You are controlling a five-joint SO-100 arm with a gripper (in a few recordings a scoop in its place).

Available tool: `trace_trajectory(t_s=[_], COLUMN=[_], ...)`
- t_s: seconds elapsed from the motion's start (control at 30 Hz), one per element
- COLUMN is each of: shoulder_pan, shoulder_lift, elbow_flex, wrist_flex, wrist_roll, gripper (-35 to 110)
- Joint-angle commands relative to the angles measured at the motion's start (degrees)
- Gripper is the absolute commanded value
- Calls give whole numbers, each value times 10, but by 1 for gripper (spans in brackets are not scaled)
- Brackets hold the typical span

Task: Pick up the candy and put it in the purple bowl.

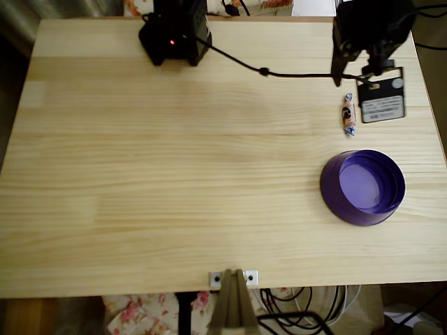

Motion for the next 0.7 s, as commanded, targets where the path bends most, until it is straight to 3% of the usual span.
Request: trace_trajectory(t_s=[0.0,0.67], shoulder_pan=[-3,-4], shoulder_lift=[18,-116], elbow_flex=[-30,-165], wrist_flex=[-20,38], wrist_roll=[-6,25], gripper=[19,23])
